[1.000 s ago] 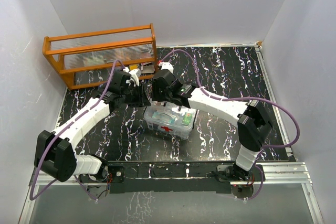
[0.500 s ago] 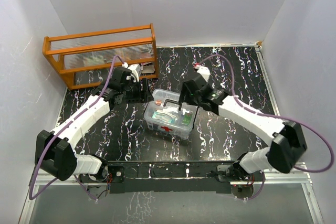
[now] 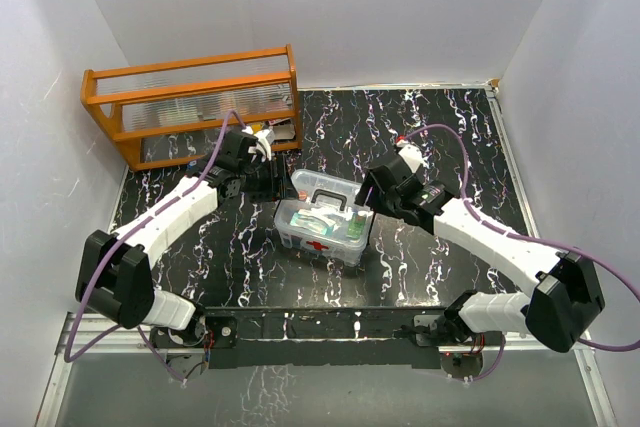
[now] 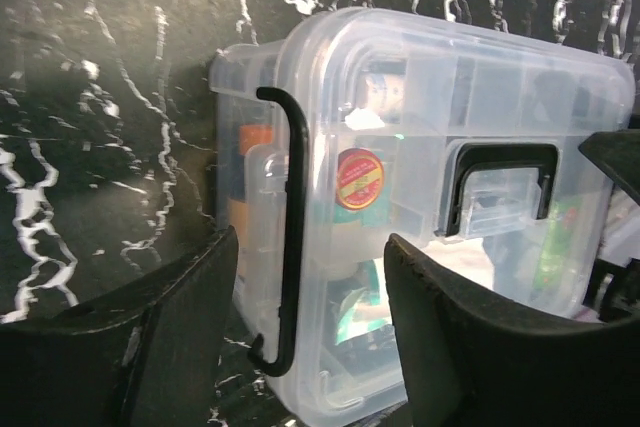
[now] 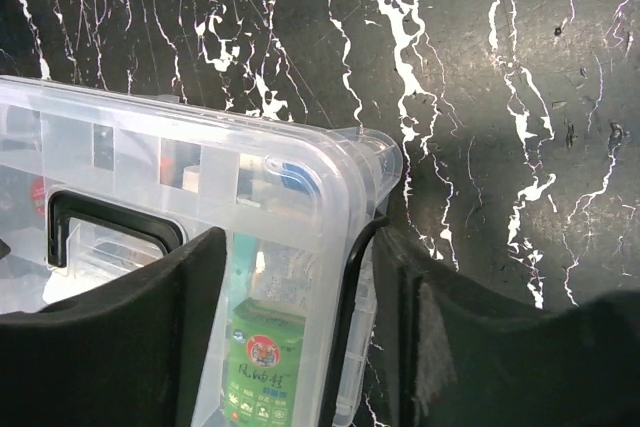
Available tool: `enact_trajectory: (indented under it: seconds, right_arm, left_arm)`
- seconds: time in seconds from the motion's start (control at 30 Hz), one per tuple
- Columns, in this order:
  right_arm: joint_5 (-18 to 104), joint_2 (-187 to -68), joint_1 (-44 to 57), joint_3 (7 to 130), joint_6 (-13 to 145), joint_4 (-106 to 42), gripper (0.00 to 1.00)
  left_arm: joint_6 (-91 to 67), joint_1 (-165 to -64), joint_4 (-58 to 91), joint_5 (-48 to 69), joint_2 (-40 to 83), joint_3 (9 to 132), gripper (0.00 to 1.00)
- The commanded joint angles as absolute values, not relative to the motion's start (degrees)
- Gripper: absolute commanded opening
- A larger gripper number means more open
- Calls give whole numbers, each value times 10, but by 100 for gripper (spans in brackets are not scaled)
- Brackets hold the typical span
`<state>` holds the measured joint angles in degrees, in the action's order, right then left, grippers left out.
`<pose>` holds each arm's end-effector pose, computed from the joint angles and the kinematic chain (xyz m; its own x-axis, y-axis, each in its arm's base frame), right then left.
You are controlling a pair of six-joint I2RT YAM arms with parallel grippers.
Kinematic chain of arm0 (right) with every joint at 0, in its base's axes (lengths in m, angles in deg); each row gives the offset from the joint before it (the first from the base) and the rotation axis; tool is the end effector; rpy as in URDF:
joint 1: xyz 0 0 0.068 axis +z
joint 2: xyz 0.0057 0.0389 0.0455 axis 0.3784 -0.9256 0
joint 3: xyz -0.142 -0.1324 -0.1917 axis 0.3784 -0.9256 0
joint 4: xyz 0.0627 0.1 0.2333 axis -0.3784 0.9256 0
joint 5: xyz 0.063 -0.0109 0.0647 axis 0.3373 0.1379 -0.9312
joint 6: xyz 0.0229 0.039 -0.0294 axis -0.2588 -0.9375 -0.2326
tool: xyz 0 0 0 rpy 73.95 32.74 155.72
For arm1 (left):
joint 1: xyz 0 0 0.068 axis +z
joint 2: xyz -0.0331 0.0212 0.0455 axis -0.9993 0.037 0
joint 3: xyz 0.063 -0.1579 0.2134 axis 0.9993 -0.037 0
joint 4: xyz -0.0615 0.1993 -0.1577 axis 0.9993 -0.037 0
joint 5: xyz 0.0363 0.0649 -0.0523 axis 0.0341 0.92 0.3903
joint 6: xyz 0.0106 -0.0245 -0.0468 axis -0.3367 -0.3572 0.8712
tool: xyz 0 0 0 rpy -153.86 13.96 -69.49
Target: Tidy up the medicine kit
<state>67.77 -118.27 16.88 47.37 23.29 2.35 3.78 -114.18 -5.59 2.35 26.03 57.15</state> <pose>0.2052 0.1530 0.2649 -0.7444 0.3324 -0.5791 0.1689 0.9328 0.3183 0.2690 -0.1442 0.2687 -0.8088 -0.0861 -0.5817 0.2786 0.8150 -0.5081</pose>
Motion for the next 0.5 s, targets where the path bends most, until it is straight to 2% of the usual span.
enact_trajectory:
  seconds: [0.0, 0.1, 0.2, 0.47]
  right_arm:
    - [619, -1182, 157, 437, 231, 10, 52]
    - [563, -1190, 134, 424, 238, -40, 41]
    - [524, -1205, 120, 425, 288, -86, 37]
    - [495, -1306, 104, 523, 395, -115, 34]
  left_arm:
    - [47, -1138, -54, -11, 268, 563, 55]
    - [51, -1137, -56, -11, 270, 560, 50]
    - [61, -1136, -57, -10, 269, 555, 47]
    - [72, -1136, -65, 36, 257, 540, 44]
